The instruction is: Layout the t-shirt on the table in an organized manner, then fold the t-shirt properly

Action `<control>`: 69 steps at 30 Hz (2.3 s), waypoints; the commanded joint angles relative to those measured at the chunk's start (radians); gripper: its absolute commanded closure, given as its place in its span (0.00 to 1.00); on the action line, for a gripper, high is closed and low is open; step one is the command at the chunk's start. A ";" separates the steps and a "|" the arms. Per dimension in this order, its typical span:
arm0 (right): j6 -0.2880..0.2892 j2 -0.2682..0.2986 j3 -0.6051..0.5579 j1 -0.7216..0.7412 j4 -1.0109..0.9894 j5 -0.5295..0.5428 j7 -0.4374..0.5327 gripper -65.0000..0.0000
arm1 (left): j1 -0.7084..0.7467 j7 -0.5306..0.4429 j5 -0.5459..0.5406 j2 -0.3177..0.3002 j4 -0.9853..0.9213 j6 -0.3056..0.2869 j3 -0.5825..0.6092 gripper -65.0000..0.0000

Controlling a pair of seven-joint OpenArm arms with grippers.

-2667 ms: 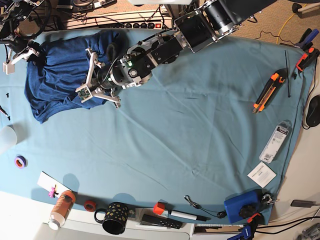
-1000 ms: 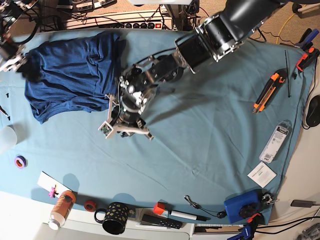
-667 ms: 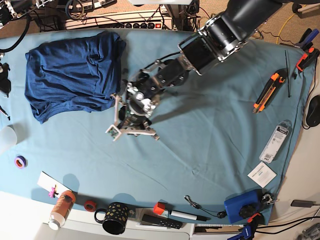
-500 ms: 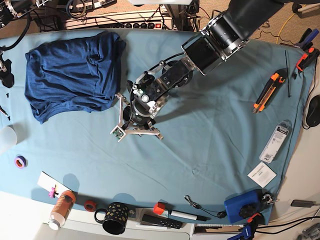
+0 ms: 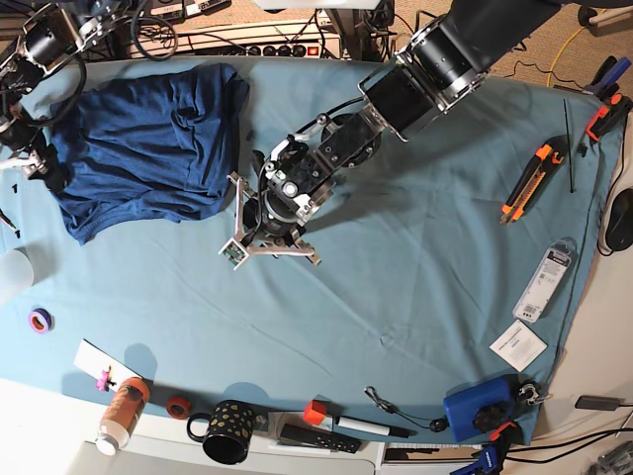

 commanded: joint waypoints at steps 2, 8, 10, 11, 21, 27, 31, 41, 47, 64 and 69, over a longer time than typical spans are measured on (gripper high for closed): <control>0.003 0.054 0.003 0.010 -0.024 -0.019 0.029 0.48 | -0.022 -0.027 0.008 0.008 0.019 0.003 -0.004 0.79; 0.009 0.108 0.000 0.011 -0.033 -0.069 0.036 0.48 | -0.023 -0.046 0.009 -0.008 0.020 0.004 -0.004 0.79; 0.009 0.103 -0.001 0.010 -0.033 -0.073 0.015 0.48 | -0.023 -0.046 0.008 -0.011 0.020 0.004 -0.004 0.79; 0.010 0.097 -0.001 0.010 -0.033 -0.072 -0.001 0.48 | -0.023 -0.046 0.008 -0.011 0.020 0.004 -0.004 0.79; 0.043 0.024 -0.164 0.010 -0.033 -0.068 0.003 0.48 | -0.023 -0.049 0.008 -0.011 0.020 0.004 -0.004 0.79; 0.042 0.015 -0.263 0.010 -0.033 -0.064 -0.007 0.48 | -0.023 -0.049 0.009 -0.011 0.020 0.004 -0.004 0.79; 0.042 0.016 -0.266 0.010 -0.033 -0.064 -0.034 0.81 | -0.023 -0.049 0.009 -0.011 0.020 0.004 -0.004 0.79; 0.042 0.076 -0.265 -0.005 -0.033 -0.070 -0.115 1.00 | -0.023 -0.048 0.009 -0.017 0.020 0.004 -0.004 0.79; 0.042 0.146 -0.265 -0.029 -0.033 -0.073 -0.109 1.00 | -0.022 -0.048 0.009 -0.027 0.020 0.005 -0.004 0.79; -0.004 0.220 -0.266 -0.031 -0.033 -0.304 0.060 1.00 | -0.022 -0.041 0.008 -0.027 0.020 0.004 -0.004 0.79; -0.043 0.260 -0.266 -0.031 -0.033 -0.362 0.106 1.00 | -0.022 -0.041 0.009 -0.027 0.020 0.004 -0.004 0.79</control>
